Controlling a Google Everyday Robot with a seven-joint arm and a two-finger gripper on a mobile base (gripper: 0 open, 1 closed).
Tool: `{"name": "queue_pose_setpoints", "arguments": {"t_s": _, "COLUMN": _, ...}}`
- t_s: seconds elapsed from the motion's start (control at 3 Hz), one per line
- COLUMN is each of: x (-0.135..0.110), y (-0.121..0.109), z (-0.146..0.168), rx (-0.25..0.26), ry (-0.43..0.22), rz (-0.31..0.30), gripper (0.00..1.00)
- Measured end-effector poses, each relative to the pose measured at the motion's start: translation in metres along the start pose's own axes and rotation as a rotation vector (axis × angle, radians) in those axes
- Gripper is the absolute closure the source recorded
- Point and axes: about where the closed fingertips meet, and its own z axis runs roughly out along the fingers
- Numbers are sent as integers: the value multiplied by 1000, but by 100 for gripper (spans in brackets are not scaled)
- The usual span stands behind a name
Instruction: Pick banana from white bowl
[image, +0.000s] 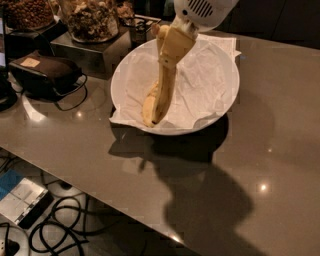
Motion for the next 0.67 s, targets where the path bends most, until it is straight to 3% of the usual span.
{"name": "queue_pose_setpoints", "arguments": {"t_s": 0.67, "x": -2, "y": 2, "z": 0, "rx": -7, "ry": -6, "rz": -14, "gripper": 100}}
